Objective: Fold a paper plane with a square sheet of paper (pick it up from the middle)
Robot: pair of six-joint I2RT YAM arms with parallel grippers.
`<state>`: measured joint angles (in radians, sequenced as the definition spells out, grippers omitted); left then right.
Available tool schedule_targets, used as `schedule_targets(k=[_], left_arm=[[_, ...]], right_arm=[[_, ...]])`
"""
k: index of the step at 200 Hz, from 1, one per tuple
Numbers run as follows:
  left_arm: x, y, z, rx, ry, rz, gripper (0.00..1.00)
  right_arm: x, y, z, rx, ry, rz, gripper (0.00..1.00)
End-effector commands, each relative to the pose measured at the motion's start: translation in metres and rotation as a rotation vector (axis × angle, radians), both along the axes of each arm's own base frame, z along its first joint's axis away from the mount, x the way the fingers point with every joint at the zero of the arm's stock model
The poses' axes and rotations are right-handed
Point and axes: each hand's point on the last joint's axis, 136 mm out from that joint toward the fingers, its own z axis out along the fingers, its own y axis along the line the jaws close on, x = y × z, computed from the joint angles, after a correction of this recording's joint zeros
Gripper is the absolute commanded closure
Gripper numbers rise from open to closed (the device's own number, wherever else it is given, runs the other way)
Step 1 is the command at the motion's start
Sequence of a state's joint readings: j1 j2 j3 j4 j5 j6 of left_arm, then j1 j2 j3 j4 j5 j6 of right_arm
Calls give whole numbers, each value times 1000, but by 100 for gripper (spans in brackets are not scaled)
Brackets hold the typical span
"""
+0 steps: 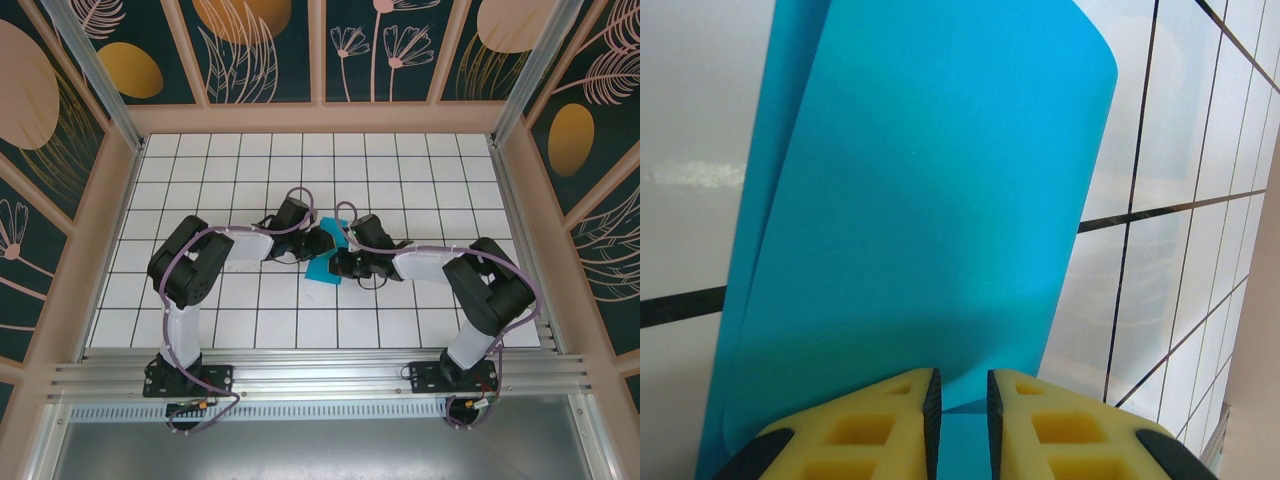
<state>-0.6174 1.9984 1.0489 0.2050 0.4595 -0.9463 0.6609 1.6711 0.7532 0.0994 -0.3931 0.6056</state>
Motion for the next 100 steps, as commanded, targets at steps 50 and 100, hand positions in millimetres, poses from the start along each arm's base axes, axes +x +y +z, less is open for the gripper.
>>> schedule_targets(k=[50,100], left_arm=[[-10,10,-29,65,46,-7,76],[-10,11,-29,70,45,-6,76]], right_arm=[[-6,-12,-22,-83,36,-13,90],[-19,-27,-44,-149,89,-25,90]])
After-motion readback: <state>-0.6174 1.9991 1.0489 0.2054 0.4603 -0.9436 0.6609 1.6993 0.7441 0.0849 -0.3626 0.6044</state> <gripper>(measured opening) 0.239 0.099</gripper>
